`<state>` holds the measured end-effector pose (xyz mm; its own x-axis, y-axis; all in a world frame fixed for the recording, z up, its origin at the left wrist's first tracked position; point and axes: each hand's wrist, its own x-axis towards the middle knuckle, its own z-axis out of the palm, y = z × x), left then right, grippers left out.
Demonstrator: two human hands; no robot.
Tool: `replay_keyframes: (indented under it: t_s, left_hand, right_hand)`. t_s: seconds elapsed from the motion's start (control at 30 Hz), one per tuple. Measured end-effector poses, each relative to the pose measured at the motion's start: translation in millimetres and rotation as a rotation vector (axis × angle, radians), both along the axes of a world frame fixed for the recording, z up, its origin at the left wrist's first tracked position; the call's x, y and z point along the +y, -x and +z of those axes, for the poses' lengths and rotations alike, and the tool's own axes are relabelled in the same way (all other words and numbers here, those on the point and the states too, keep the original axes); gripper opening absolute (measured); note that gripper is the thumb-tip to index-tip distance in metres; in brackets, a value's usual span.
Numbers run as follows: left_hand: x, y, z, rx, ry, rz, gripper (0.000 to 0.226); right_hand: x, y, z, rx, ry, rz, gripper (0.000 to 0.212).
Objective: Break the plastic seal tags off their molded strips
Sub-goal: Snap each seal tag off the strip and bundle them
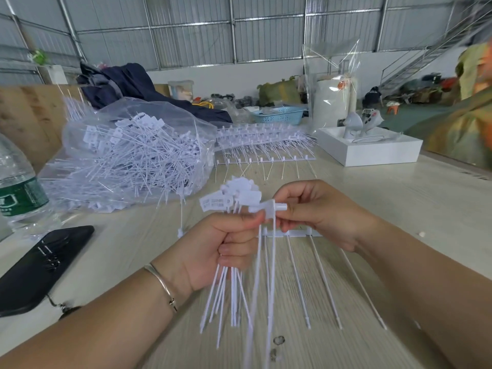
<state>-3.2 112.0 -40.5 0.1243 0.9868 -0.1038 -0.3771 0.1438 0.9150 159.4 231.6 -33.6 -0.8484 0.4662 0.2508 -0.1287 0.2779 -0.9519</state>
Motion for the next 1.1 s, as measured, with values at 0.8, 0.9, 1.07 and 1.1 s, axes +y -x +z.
replay_keyframes:
  t_s: [0.8,0.9,1.07,1.1]
  left_hand:
    - [5.7,-6.8,0.3,0.148,-0.072,0.343,0.020]
    - [6.1,-4.7,-0.3,0.169,-0.088,0.406,0.014]
    - [4.7,-0.6,1.1,0.209,-0.103,0.374,0.027]
    - [4.2,0.1,1.9,0.235,-0.103,0.356,0.029]
  right_hand:
    - [1.9,-0.5,4.3,0.083,0.256,-0.032,0.026]
    - [1.4,0.0,3.7,0.069,0.280,-0.036,0.032]
    - [-0.6,2.0,4.0,0.034,0.262,-0.060,0.024]
    - [-0.4,1.5,4.8,0.028,0.265,-0.056,0.024]
